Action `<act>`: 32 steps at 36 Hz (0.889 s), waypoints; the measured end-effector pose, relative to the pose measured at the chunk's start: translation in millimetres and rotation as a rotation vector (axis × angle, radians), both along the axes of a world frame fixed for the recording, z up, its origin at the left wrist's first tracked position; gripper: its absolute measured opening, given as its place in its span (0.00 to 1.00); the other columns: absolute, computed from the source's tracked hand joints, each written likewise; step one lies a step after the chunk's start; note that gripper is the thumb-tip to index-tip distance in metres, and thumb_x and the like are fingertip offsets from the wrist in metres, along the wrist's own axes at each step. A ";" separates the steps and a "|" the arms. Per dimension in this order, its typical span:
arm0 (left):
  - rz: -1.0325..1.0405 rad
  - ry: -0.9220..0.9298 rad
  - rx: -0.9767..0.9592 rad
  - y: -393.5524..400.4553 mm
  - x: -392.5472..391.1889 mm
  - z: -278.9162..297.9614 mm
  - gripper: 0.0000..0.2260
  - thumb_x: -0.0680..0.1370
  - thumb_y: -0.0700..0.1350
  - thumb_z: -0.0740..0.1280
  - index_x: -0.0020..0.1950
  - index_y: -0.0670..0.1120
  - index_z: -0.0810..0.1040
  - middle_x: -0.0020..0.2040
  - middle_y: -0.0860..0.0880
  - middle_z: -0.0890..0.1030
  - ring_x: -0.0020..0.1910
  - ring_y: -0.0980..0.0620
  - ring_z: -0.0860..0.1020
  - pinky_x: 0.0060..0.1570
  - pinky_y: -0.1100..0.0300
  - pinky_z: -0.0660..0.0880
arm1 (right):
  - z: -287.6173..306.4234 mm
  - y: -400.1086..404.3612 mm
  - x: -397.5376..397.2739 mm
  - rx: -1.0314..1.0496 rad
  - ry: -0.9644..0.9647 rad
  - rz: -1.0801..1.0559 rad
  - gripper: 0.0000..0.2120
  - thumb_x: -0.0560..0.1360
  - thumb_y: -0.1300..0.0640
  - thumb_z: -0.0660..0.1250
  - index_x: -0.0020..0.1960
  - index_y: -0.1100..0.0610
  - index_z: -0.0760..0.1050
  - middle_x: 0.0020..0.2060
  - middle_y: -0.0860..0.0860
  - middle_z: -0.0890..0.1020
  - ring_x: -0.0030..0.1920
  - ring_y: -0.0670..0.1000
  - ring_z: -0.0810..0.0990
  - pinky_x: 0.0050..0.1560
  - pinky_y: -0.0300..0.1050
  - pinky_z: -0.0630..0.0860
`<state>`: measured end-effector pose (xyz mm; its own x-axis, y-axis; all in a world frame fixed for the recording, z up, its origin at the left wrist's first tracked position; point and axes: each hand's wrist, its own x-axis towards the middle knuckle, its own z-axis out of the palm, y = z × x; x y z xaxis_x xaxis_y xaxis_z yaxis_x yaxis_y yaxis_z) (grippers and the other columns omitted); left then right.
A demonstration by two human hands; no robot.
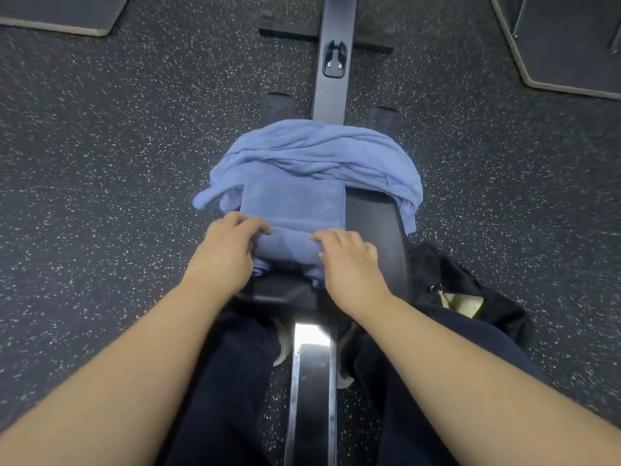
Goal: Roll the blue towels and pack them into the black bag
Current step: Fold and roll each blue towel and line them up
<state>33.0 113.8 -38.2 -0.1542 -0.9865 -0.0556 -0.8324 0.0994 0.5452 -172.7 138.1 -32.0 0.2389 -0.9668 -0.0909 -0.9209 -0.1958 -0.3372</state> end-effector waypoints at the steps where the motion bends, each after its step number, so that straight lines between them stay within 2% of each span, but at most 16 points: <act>1: 0.001 -0.001 -0.017 -0.5 -0.4 -1.0 0.17 0.75 0.34 0.60 0.58 0.49 0.79 0.57 0.46 0.74 0.56 0.41 0.70 0.57 0.44 0.70 | -0.8 -1.8 0.6 0.003 -0.009 -0.018 0.19 0.80 0.58 0.59 0.70 0.50 0.66 0.66 0.48 0.69 0.63 0.53 0.65 0.55 0.47 0.58; 6: 0.016 -0.053 -0.023 -1.9 -4.3 0.5 0.16 0.77 0.43 0.56 0.61 0.49 0.78 0.62 0.45 0.72 0.63 0.43 0.66 0.60 0.46 0.68 | -3.4 -12.2 5.0 0.012 -0.014 -0.092 0.24 0.74 0.62 0.66 0.68 0.50 0.68 0.64 0.51 0.67 0.63 0.54 0.61 0.54 0.44 0.54; 8: -0.014 -0.075 -0.079 -3.5 -4.7 2.8 0.21 0.74 0.47 0.52 0.58 0.47 0.80 0.60 0.40 0.74 0.60 0.38 0.70 0.56 0.44 0.71 | -4.2 -16.2 6.6 -0.002 -0.007 -0.113 0.24 0.73 0.63 0.65 0.67 0.50 0.69 0.62 0.51 0.66 0.62 0.54 0.61 0.54 0.43 0.53; 10: -0.059 -0.094 -0.150 -6.7 -2.3 2.9 0.23 0.72 0.48 0.51 0.55 0.44 0.82 0.57 0.38 0.76 0.56 0.35 0.74 0.52 0.44 0.72 | -5.1 -20.9 8.2 -0.003 0.012 -0.132 0.23 0.73 0.63 0.64 0.67 0.51 0.70 0.62 0.52 0.66 0.61 0.54 0.61 0.56 0.45 0.55; 15: -0.181 -0.101 -0.222 -10.9 -1.9 7.9 0.19 0.71 0.45 0.54 0.53 0.45 0.81 0.52 0.45 0.78 0.51 0.39 0.75 0.49 0.45 0.74 | -5.2 -32.1 10.5 -0.007 0.056 -0.172 0.21 0.76 0.64 0.57 0.66 0.51 0.71 0.60 0.52 0.66 0.60 0.55 0.62 0.53 0.45 0.55; 17: -0.179 -0.130 -0.181 -10.1 -3.3 7.1 0.18 0.71 0.49 0.58 0.55 0.47 0.80 0.53 0.46 0.77 0.53 0.42 0.72 0.52 0.46 0.72 | -4.6 -36.8 11.2 -0.003 0.068 -0.171 0.20 0.76 0.65 0.57 0.65 0.52 0.71 0.59 0.53 0.67 0.59 0.56 0.62 0.50 0.44 0.53; 19: -0.153 -0.169 -0.132 -10.8 -5.2 3.6 0.18 0.71 0.52 0.66 0.59 0.48 0.78 0.57 0.47 0.76 0.58 0.44 0.70 0.56 0.46 0.69 | -4.3 -39.8 10.8 0.003 0.072 -0.182 0.20 0.76 0.65 0.57 0.65 0.52 0.71 0.59 0.53 0.67 0.59 0.56 0.63 0.49 0.44 0.52; 22: -0.128 -0.218 -0.112 -13.6 -10.1 -2.0 0.21 0.70 0.48 0.75 0.61 0.49 0.77 0.60 0.47 0.75 0.62 0.42 0.70 0.59 0.46 0.67 | -6.7 -41.2 11.5 -0.041 0.059 -0.196 0.18 0.77 0.64 0.58 0.64 0.53 0.72 0.59 0.54 0.69 0.59 0.57 0.64 0.49 0.44 0.52; 24: -0.106 -0.238 -0.144 -16.3 -13.9 -4.9 0.20 0.70 0.47 0.75 0.60 0.49 0.78 0.59 0.46 0.75 0.62 0.42 0.70 0.59 0.46 0.66 | -6.0 -40.8 14.6 -0.132 0.011 -0.221 0.15 0.73 0.67 0.61 0.58 0.55 0.76 0.53 0.56 0.73 0.55 0.60 0.69 0.48 0.46 0.55; 27: -0.066 -0.266 -0.181 -18.8 -18.7 -9.1 0.17 0.72 0.47 0.72 0.60 0.49 0.77 0.59 0.47 0.75 0.63 0.43 0.68 0.62 0.45 0.62 | -0.9 -40.0 20.7 -0.279 -0.061 -0.226 0.11 0.63 0.65 0.63 0.42 0.56 0.78 0.40 0.56 0.76 0.41 0.61 0.74 0.41 0.47 0.59; 29: -0.030 -0.278 -0.176 -20.1 -21.1 -10.7 0.15 0.75 0.48 0.69 0.62 0.50 0.77 0.61 0.47 0.74 0.66 0.46 0.64 0.66 0.42 0.58 | 0.6 -38.8 22.5 -0.286 -0.078 -0.189 0.09 0.63 0.65 0.62 0.41 0.57 0.77 0.40 0.56 0.76 0.42 0.61 0.74 0.40 0.48 0.60; 32: 0.026 -0.270 -0.148 -21.5 -24.2 -11.1 0.14 0.78 0.49 0.65 0.63 0.51 0.76 0.66 0.46 0.71 0.70 0.46 0.60 0.69 0.39 0.53 | 5.1 -36.2 24.6 -0.217 -0.085 -0.157 0.09 0.69 0.60 0.64 0.48 0.58 0.78 0.46 0.56 0.76 0.50 0.61 0.73 0.46 0.50 0.62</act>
<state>8.9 92.3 -49.3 -0.1278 -0.9903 0.0538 -0.9484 0.1379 0.2855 -148.1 101.9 -26.9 0.0824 -0.9873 0.1358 -0.9160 -0.1287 -0.3800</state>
